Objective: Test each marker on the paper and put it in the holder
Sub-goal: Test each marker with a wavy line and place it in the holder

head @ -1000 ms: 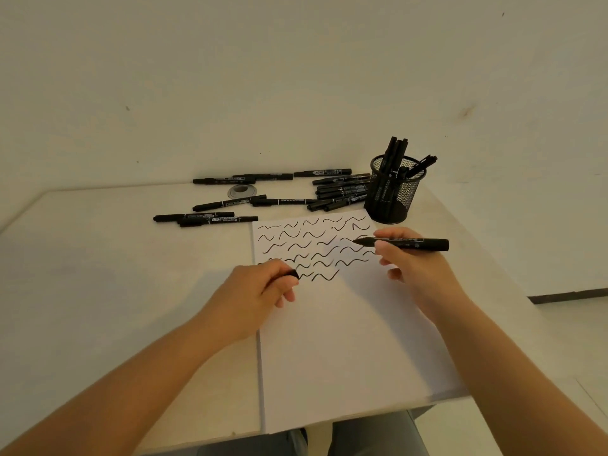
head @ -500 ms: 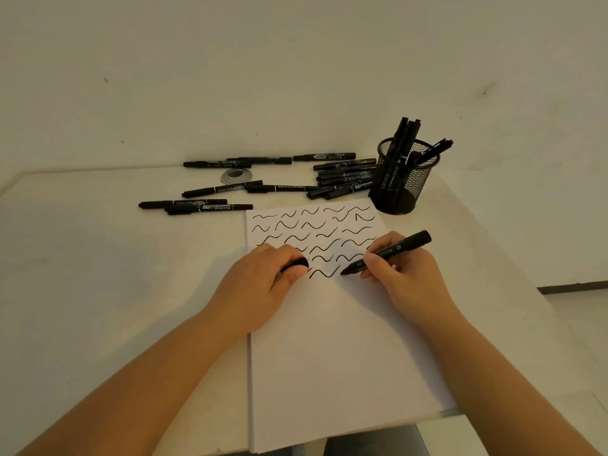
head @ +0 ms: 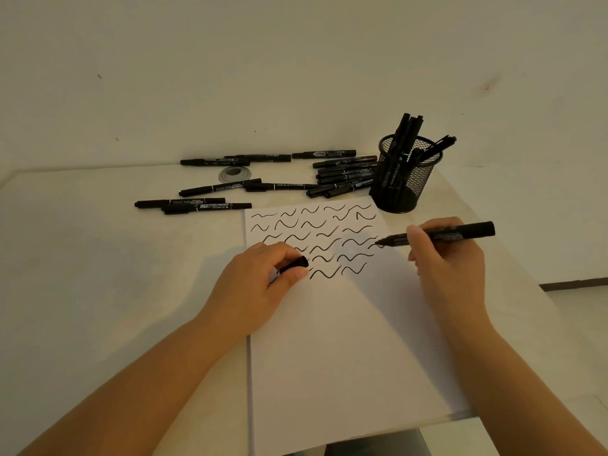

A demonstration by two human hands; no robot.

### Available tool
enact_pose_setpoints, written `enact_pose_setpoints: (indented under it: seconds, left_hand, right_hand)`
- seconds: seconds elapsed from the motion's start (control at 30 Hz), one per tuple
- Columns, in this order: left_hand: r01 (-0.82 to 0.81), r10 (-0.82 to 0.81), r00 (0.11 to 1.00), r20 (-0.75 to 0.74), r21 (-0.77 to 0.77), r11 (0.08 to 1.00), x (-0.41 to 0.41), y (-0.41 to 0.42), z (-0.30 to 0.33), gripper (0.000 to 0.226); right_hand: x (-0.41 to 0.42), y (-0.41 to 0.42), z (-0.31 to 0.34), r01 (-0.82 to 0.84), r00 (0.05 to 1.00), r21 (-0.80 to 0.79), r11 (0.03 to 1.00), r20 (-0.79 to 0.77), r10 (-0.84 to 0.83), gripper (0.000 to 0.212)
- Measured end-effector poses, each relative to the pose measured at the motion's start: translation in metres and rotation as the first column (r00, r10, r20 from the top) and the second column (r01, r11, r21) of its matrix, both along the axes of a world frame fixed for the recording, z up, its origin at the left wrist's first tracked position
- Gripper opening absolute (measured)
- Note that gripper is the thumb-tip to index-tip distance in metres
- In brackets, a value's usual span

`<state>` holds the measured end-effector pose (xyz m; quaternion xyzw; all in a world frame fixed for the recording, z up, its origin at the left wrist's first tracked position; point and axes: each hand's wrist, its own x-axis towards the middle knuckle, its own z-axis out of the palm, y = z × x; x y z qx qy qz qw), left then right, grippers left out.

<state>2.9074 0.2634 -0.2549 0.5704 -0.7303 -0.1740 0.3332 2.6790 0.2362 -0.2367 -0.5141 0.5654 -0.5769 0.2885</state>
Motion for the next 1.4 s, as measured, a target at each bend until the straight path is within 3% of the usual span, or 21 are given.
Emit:
enact_pose_setpoints:
  seconds: [0.13, 0.23, 0.3, 0.73, 0.83, 1.0, 1.23, 1.4]
  left_hand:
    - [0.016, -0.017, 0.998, -0.06, -0.017, 1.0, 0.0, 0.001, 0.003, 0.019]
    - [0.025, -0.025, 0.995, -0.099, -0.001, 1.0, 0.001, 0.002, 0.004, 0.01]
    - [0.022, -0.02, 0.993, -0.114, 0.016, 1.0, 0.002, 0.001, 0.005, 0.009]
    - [0.046, -0.045, 0.994, -0.1, 0.013, 0.999, 0.003, 0.001, 0.007, 0.012]
    - [0.031, -0.03, 0.994, -0.101, 0.008, 0.999, 0.002, 0.003, 0.008, 0.011]
    - [0.027, -0.026, 0.994, -0.11, 0.009, 1.0, 0.001, 0.004, 0.009, 0.007]
    - [0.095, -0.1, 0.992, -0.072, -0.076, 0.993, -0.001, 0.008, 0.014, 0.018]
    - [0.122, -0.117, 0.992, 0.037, -0.176, 0.977, -0.006, 0.013, 0.02, 0.029]
  right_hand:
    - [0.014, 0.0, 0.019, -0.118, 0.973, 0.041, 0.992, 0.205, 0.107, 0.013]
    - [0.031, -0.003, 0.027, -0.278, 0.849, 0.044, 0.96, 0.48, 0.223, 0.019]
    - [0.043, -0.006, 0.026, -0.335, 0.779, 0.024, 0.942, 0.569, 0.263, 0.022]
    - [0.053, 0.0, 0.004, -0.355, 0.822, 0.061, 0.933, 0.496, 0.28, 0.026]
    - [0.054, 0.002, 0.003, -0.385, 0.828, 0.062, 0.921, 0.464, 0.315, 0.017]
    - [0.055, 0.005, 0.001, -0.436, 0.86, 0.035, 0.899, 0.31, 0.405, 0.018]
    - [0.057, 0.009, 0.002, -0.6, 0.777, 0.021, 0.8, 0.255, 0.576, 0.022]
    - [0.06, 0.009, -0.002, -0.598, 0.749, 0.01, 0.801, 0.364, 0.554, 0.029]
